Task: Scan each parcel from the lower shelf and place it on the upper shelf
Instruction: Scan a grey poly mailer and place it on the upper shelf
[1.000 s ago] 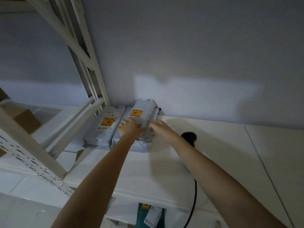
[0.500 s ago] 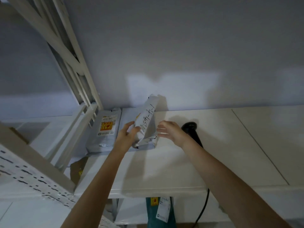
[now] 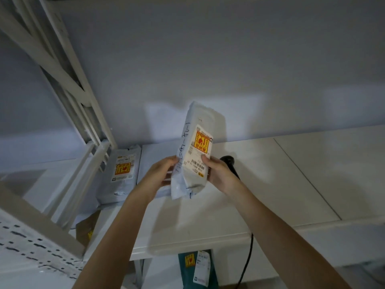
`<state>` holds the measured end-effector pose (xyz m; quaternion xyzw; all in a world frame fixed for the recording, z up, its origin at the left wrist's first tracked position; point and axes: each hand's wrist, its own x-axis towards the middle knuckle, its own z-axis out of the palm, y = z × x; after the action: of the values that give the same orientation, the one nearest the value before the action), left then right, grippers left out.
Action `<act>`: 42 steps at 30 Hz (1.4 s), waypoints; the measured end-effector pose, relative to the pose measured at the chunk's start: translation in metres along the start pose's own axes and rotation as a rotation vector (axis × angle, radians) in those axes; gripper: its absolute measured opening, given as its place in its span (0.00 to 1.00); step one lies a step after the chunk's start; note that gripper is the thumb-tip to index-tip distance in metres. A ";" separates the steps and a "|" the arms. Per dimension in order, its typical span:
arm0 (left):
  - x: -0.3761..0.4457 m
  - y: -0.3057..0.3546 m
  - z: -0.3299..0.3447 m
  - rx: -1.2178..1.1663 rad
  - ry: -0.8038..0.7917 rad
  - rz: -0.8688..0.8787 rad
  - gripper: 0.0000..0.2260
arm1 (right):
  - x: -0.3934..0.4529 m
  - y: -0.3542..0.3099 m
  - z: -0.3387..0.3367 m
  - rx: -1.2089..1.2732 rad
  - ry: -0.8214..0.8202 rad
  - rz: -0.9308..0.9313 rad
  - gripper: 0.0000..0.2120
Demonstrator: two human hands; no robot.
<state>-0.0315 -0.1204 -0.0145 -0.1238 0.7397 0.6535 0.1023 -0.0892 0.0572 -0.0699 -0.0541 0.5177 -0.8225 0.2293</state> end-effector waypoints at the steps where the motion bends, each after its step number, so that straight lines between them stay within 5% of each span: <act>1: 0.001 0.004 0.001 0.039 0.036 0.030 0.13 | -0.003 -0.004 -0.005 -0.055 0.038 -0.011 0.13; 8: 0.007 0.026 0.037 0.192 0.052 0.129 0.22 | -0.034 -0.026 -0.030 -0.436 0.117 -0.113 0.16; 14: 0.007 0.024 0.065 0.043 0.026 0.118 0.16 | -0.055 -0.045 -0.048 -0.469 0.154 -0.180 0.12; 19: 0.011 0.020 0.070 -0.025 0.058 0.095 0.17 | -0.055 -0.050 -0.070 -0.658 0.507 -0.226 0.19; 22: 0.012 0.017 0.071 -0.056 0.062 0.088 0.16 | -0.050 -0.036 -0.093 -0.924 0.545 -0.049 0.16; 25: 0.012 0.015 0.073 -0.072 0.059 0.078 0.16 | -0.044 -0.017 -0.100 -1.074 0.406 0.196 0.27; 30: 0.011 0.017 0.072 -0.092 0.067 0.083 0.13 | -0.025 -0.009 -0.096 -1.008 0.368 0.261 0.10; 37: 0.012 0.021 0.065 -0.146 0.129 0.112 0.15 | -0.018 -0.015 -0.083 -0.961 0.294 0.353 0.12; 42: 0.017 0.021 0.058 -0.166 0.173 0.126 0.21 | -0.020 -0.012 -0.082 -0.607 0.346 0.330 0.06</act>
<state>-0.0551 -0.0608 -0.0072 -0.1410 0.6956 0.7044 -0.0134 -0.1025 0.1376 -0.0937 0.1041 0.7704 -0.5808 0.2414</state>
